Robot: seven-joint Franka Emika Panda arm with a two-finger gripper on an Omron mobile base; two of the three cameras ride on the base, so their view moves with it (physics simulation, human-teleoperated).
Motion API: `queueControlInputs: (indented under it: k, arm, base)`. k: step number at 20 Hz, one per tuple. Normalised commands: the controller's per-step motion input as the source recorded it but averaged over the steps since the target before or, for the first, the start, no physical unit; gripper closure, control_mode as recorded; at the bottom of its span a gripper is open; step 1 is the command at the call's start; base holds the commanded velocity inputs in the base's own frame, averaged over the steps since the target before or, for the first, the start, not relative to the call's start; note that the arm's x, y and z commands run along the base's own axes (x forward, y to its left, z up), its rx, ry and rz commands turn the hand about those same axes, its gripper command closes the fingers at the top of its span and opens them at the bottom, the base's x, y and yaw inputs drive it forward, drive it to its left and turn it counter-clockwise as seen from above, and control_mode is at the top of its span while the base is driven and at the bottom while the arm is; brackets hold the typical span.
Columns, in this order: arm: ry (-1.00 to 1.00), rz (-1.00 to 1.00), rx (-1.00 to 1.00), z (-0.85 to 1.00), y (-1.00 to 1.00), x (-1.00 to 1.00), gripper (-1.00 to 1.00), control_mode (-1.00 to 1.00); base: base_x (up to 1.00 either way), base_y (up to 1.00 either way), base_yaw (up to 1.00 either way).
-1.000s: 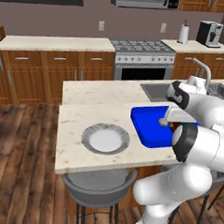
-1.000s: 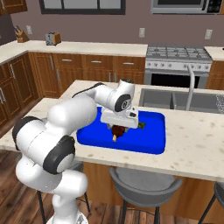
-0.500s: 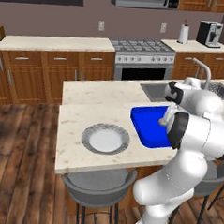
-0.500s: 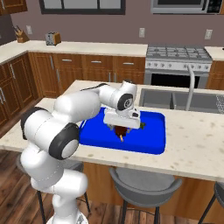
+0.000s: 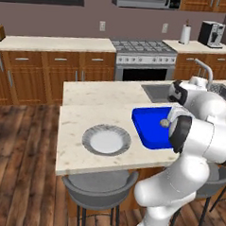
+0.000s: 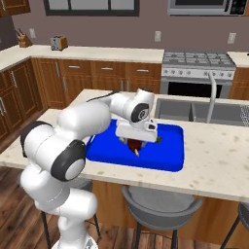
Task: Create a steak meal by picking up the steak and asparagus from the tray and placing them on the plate. Leave the garlic on the tray.
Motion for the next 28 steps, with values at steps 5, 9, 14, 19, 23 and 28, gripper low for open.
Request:
queueControlInputs:
  k: [5, 9, 14, 19, 23, 28]
  arm:
    - [-0.19, 0.0, 0.0, 0.67, 0.01, -0.57, 1.0, -1.0]
    - [-0.16, 0.0, 0.0, 0.81, 0.25, -0.48, 1.0, -1.0]
    - [-0.14, 0.02, -0.02, 0.64, 0.66, -0.29, 1.0, -1.0]
    - [-0.09, 0.01, -0.06, 0.33, 0.9, -0.28, 1.0, -1.0]
    - [-0.08, 0.0, -0.07, 0.1, 1.0, -0.24, 1.0, -1.0]
    - [-0.02, 0.0, -0.04, 0.02, 1.0, -0.08, 1.0, -1.0]
  base:
    - [0.0, 0.0, 0.0]
    - [0.0, 0.0, 0.0]
    - [0.0, 0.0, 0.0]
    - [0.0, 0.0, 0.0]
    - [0.0, 0.0, 0.0]
    - [0.0, 0.0, 0.0]
